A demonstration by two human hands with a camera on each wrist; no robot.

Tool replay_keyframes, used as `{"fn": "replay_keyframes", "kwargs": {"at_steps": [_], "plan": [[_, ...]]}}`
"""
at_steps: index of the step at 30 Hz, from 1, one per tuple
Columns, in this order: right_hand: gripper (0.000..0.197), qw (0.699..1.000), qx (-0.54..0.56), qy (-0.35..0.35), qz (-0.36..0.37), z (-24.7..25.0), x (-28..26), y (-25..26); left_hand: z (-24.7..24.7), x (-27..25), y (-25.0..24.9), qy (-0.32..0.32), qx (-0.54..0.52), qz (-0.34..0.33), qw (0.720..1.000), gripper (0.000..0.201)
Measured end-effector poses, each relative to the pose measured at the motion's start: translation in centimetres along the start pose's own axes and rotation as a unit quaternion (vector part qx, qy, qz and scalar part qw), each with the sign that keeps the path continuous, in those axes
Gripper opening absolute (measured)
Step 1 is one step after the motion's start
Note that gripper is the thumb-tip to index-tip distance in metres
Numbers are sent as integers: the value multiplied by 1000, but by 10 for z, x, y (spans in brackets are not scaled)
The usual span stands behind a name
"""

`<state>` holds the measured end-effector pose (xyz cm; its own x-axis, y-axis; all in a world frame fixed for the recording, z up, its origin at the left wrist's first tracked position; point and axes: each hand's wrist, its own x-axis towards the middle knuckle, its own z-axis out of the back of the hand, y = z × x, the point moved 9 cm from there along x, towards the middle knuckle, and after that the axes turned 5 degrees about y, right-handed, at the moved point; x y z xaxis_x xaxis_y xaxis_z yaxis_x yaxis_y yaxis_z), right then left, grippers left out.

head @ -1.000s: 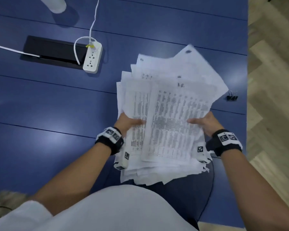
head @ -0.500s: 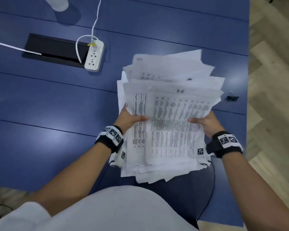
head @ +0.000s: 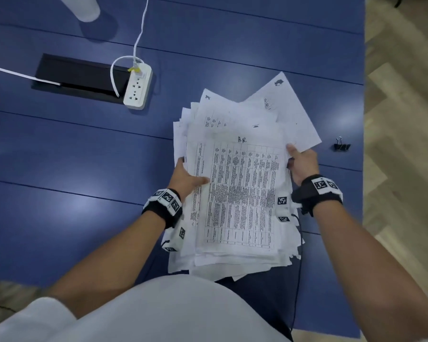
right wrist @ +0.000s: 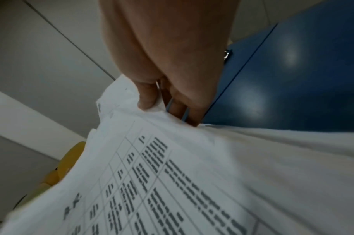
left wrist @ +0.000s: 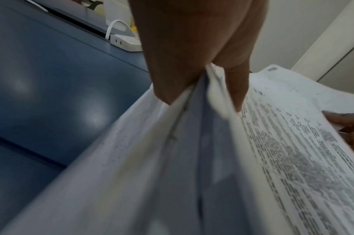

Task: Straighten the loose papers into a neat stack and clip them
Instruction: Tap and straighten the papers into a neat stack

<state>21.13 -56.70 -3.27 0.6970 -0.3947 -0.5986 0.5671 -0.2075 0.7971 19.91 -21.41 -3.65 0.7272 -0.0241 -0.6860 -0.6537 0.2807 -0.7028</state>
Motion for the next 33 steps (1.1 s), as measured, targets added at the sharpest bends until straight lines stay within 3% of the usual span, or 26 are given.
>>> {"fn": "replay_keyframes", "kwargs": {"at_steps": [2, 4, 6, 8, 11, 14, 16, 18, 21, 22, 25, 28, 30, 33], "plan": [[10, 998, -17, -57, 21, 10, 0, 4, -4, 3, 10, 25, 1, 29, 999, 94], [28, 991, -9, -123, 51, 30, -4, 14, -4, 6, 13, 45, 3, 27, 999, 79], [31, 984, 13, -161, 73, 52, -10, 25, 0, 7, 12, 51, 0, 16, 999, 66], [31, 979, 16, -169, 112, 68, -13, 40, 5, 11, 16, 56, -2, 10, 998, 59], [31, 981, -14, -129, 146, 70, -15, 58, 3, 5, 14, 60, 4, 9, 998, 67], [31, 994, -87, -39, 58, 44, -9, 35, -7, -3, 8, 66, -8, -3, 998, 52], [33, 992, -124, 15, 3, 30, -7, 7, -7, -9, 2, 65, -16, -15, 998, 69], [17, 993, -119, -2, 12, 27, -6, -6, 0, -13, -3, 73, -8, -29, 997, 86], [36, 984, -150, -94, 24, 53, -10, -3, 14, -17, -14, 92, -43, -68, 992, 64], [34, 982, -157, -100, 38, 59, -12, 3, 18, -21, -21, 100, -55, -78, 990, 61], [8, 972, -236, -1, 17, 56, -9, 2, 22, -24, -35, 130, -83, -101, 983, 44], [21, 949, -293, 115, -19, 34, -21, -9, 18, -23, -45, 144, -104, -105, 979, 42], [16, 938, -303, 168, -16, 15, -26, -13, 13, -14, -45, 143, -108, -97, 979, 44], [14, 950, -247, 184, -57, 1, -33, -26, 5, 10, -26, 113, -92, -45, 988, 49]]}}
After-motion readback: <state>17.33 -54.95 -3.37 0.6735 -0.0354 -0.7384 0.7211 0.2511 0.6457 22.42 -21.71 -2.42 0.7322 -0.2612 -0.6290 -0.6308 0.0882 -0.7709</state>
